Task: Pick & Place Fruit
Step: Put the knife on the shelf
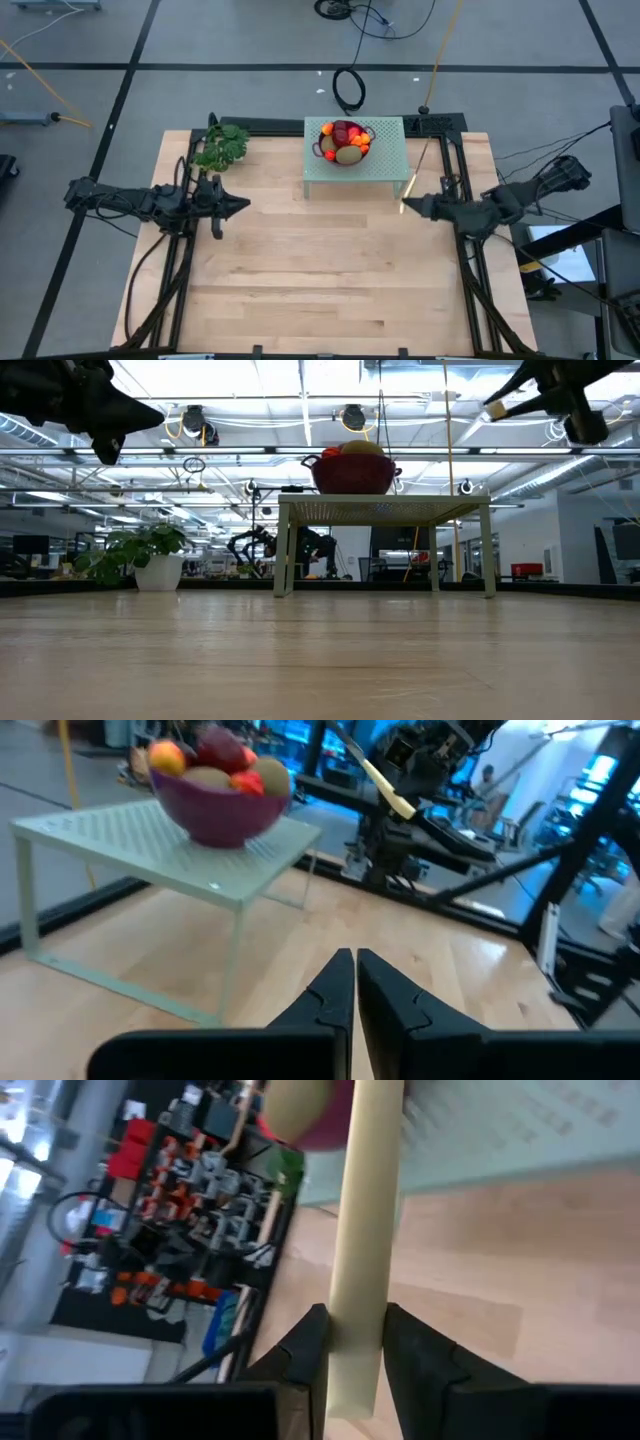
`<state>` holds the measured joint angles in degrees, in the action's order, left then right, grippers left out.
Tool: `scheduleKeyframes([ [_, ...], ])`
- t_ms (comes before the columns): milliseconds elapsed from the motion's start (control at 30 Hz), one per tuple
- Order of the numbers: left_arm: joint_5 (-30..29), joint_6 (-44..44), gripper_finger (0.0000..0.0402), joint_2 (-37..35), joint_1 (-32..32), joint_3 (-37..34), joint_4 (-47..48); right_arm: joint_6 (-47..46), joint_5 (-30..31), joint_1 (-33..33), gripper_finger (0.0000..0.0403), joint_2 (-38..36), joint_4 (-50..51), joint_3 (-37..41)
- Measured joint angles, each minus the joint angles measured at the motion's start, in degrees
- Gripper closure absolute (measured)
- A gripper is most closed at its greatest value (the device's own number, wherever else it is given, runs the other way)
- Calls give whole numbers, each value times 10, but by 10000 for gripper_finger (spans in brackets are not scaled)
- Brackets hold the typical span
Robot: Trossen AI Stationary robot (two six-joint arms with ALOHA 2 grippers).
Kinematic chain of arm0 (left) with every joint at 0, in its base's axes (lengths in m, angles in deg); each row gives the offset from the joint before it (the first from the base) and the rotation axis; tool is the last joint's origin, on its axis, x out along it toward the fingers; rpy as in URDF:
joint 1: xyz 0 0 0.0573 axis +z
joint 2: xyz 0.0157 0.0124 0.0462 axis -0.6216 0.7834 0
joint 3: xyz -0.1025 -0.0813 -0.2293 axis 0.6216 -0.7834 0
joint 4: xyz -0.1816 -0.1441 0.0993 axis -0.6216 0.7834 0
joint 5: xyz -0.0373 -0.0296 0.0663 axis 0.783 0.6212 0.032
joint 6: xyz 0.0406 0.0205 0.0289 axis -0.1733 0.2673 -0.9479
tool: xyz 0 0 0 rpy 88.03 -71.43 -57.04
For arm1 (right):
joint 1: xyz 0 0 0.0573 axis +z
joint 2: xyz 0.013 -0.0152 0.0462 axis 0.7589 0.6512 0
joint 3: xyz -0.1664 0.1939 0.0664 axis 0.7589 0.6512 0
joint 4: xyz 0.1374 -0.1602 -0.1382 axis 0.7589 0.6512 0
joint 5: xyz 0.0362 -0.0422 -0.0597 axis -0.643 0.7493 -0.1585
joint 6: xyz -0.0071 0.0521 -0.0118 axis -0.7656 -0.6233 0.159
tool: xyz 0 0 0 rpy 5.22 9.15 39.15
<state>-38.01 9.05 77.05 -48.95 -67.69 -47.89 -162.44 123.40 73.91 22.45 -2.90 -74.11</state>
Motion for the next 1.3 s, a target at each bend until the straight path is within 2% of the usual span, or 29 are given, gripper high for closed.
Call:
scheduleKeyframes([
  [200, -30, 1, 396, 0, 0, 0, -6, 94, -73, -86, 334, -29, -27, 0],
  [667, -31, 29, 392, 0, 0, 0, -6, 291, -231, -288, 333, -29, -138, 0],
  [800, -31, 30, 400, 0, 0, 0, -6, 329, -267, -343, 332, -28, -155, -2],
  [933, -31, 34, 391, 0, 0, 0, -6, 379, -305, -394, 332, -18, -157, -29],
  [1067, -31, 37, 386, 0, 0, 0, -9, 425, -342, -444, 331, 10, -124, -78],
  [1300, -35, 38, 399, 0, 0, 0, -28, 460, -404, -516, 331, 98, 53, -196],
])
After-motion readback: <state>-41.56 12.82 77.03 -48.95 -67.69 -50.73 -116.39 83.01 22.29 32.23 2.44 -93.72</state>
